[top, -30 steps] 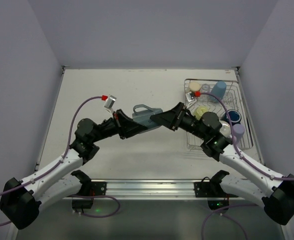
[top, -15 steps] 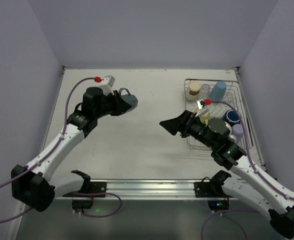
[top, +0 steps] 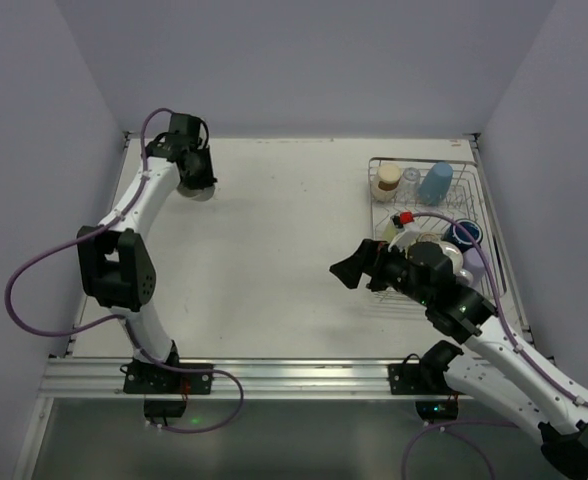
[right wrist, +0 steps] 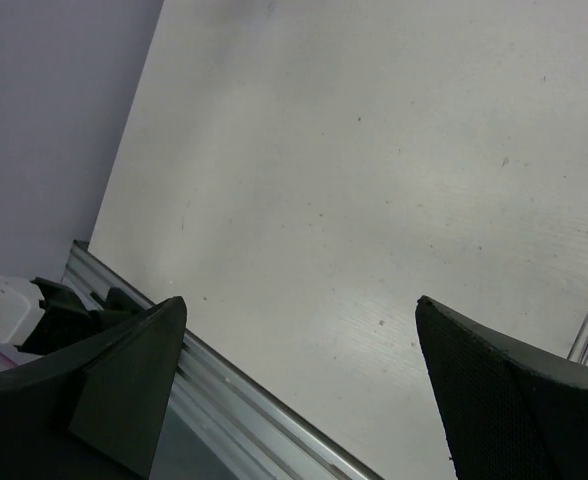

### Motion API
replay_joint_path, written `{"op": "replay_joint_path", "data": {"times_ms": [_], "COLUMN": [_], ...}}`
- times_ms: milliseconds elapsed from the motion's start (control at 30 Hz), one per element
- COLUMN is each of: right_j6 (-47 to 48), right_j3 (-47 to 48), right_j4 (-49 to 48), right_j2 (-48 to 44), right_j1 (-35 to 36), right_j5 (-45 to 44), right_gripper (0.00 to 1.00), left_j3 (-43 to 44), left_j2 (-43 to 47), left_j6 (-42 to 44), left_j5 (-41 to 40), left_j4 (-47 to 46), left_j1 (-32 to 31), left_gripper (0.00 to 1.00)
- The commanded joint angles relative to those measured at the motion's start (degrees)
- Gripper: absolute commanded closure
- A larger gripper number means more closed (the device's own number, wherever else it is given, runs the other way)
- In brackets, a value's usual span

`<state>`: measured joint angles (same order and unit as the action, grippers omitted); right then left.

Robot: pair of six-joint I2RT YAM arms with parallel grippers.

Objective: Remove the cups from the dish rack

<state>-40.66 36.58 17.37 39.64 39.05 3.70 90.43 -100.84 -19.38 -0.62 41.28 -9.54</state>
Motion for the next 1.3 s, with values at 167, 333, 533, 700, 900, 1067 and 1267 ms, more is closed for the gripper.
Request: {"op": "replay_joint_path", "data": {"times_ms": [167,333,533,700,900,1067,1267], "right_j6": [3.4,3.6,3.7,3.6,4.4,3.3,-0.3], "right_j3": [1.3,1.5,1.8,3.5,7.6,10.6,12.6], "right_j4": [4.4,5.0,5.2,6.2,12.0,19.3,30.6], "right_j2": [-1.0,-1.8,-1.3,-0.5,-2.3,-4.3,-5.1], "right_j1": [0.2,0.2,0.2,0.2,0.2,0.0,-5.2], "right_j5": [-1.0,-0.8,-1.6,-2.5,-8.9,-22.1,-33.8], "right_gripper": [0.01,0.01,0.01,0.01,0.02,0.18,0.14], "left_j3": [14.8,18.3,19.3,18.3,16.9,15.1,5.1], "left_j2": [-12.2,-16.2,-19.4,-18.3,-13.7,-6.7,11.0], "left_j6": [5.3,5.8,5.7,5.4,4.5,2.3,-0.8], "left_j5": [-0.8,-1.3,-1.3,-2.7,-2.7,2.4,9.4], "left_j4": [12.3,13.7,13.8,12.1,8.8,5.1,-7.1], "left_j1": [4.5,6.3,6.7,6.7,6.7,6.6,2.5], "left_gripper": [1.00,1.00,0.88,0.49,0.16,0.08,0.05]}}
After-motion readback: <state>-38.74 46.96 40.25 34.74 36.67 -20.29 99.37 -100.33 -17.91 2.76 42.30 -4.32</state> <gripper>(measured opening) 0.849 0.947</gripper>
